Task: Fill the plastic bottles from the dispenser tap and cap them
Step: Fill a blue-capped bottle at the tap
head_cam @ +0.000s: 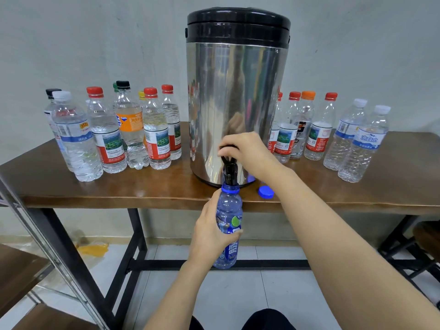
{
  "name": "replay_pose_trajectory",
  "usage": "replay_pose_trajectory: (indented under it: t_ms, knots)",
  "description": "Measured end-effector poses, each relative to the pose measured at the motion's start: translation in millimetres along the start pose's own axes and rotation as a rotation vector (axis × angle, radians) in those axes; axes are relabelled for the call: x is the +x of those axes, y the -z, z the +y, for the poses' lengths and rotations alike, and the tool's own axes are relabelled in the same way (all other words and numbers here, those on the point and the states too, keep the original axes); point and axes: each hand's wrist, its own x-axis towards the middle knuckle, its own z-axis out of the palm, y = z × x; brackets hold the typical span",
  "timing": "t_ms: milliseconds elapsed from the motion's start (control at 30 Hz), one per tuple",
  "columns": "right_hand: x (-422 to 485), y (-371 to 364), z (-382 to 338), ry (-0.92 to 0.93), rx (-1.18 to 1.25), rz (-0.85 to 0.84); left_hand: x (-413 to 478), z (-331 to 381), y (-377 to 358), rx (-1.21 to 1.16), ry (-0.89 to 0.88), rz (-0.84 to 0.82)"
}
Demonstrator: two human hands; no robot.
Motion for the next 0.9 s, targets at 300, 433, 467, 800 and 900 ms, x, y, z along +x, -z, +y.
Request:
replay_pose_trajectory:
  t_ms: [300,433,467,800,900]
  knots:
    - [-16,-14,12,-0.146,0.384,0.157,1,-2,-1,-0.011,-0.023,-0.009]
    - [-34,-17,45,-0.246,0.376,0.19,0,-1,-2,-0.014,-0.025,0.003]
    - [-40,-19,56,-0.294,0.299,0.191,-1,-1,-3,-0.025,-0.022,0.009]
    - [-80,-39,102,-0.449,-0.149,-0.332,-19,-4,-15,-0.038,0.006,0.026]
    - [-84,-43,101,-0.399,-0.143,-0.265,-25,-3,-11,-0.032,-0.002,0.022]
